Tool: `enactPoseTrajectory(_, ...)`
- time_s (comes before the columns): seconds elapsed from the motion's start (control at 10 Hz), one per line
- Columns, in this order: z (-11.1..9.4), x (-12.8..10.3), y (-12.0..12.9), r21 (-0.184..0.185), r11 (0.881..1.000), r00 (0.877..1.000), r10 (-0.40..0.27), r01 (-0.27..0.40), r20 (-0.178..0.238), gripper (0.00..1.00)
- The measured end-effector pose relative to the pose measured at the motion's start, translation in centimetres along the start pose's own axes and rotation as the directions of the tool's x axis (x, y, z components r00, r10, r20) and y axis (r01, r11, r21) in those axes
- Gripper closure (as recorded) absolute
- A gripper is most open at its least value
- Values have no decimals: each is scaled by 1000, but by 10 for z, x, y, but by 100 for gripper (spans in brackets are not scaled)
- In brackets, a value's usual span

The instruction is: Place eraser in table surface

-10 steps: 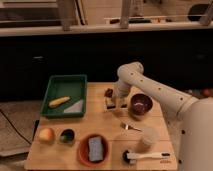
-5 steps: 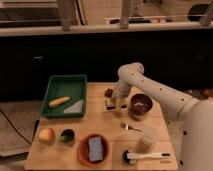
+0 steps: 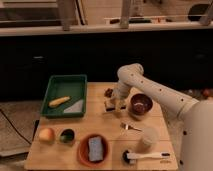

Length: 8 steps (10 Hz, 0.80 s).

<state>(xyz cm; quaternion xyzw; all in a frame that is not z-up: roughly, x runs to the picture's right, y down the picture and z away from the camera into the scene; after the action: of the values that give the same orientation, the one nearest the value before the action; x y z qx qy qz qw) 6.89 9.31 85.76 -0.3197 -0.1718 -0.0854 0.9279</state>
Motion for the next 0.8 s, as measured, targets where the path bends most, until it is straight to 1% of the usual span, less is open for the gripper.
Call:
enactPoseTrajectory(0.1,1,-2,2,-5,1000,1000,-11,11,-1,100)
enactPoseTrajectory(0.3,3,-16,4,-25,997,998,-69,69,-4,100)
enactPoseTrajectory(0.5,6,-37,6,-45,988,989,-145,145,-6,100)
enactPoseTrajectory(0.7,5,-46,11,-61,978,980,-199,198,-9,100)
enactPoseTrajectory(0.8,3,-57,14,-71,968,970,-244,242,-11,100)
